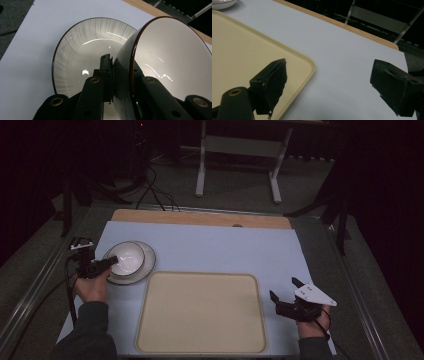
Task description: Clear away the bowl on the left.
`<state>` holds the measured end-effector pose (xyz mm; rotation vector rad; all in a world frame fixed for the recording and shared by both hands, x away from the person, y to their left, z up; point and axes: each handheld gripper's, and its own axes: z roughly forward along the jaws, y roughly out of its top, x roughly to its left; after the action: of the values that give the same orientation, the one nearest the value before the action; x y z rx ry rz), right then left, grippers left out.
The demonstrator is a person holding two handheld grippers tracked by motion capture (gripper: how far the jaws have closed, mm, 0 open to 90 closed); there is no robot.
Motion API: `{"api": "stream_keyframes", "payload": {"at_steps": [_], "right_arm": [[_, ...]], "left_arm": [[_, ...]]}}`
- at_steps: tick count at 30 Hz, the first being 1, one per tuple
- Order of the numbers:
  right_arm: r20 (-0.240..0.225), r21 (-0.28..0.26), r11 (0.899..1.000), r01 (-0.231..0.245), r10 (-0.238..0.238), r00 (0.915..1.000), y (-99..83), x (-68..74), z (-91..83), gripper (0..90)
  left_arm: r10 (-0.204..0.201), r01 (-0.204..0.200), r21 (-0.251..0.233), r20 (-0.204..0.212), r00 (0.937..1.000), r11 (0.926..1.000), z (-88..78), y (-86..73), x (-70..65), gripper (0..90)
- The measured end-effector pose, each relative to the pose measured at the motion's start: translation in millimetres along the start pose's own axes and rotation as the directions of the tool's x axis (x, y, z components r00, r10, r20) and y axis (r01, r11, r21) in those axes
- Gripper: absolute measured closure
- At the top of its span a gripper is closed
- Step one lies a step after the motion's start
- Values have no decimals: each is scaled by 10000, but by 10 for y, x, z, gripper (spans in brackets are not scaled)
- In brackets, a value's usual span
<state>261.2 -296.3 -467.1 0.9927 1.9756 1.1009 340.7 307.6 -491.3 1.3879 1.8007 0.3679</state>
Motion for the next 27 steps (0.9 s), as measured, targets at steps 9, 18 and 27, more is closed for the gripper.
{"api": "stream_keyframes", "payload": {"at_steps": [9, 18, 27], "right_arm": [[2, 9, 10000, -7, 7, 10000, 0, 0, 0, 134], [36, -19, 10000, -40, 40, 10000, 0, -6, -4, 134], [50, -50, 10000, -10, 11, 10000, 0, -11, -7, 134]], "left_arm": [[5, 7, -309, 390, 9992, 9995, -79, -32, -34, 804], [196, -139, -656, 874, 9960, 9977, -192, -40, -96, 803], [466, -349, -902, 1305, 9903, 9953, -290, -39, -201, 803]]}}
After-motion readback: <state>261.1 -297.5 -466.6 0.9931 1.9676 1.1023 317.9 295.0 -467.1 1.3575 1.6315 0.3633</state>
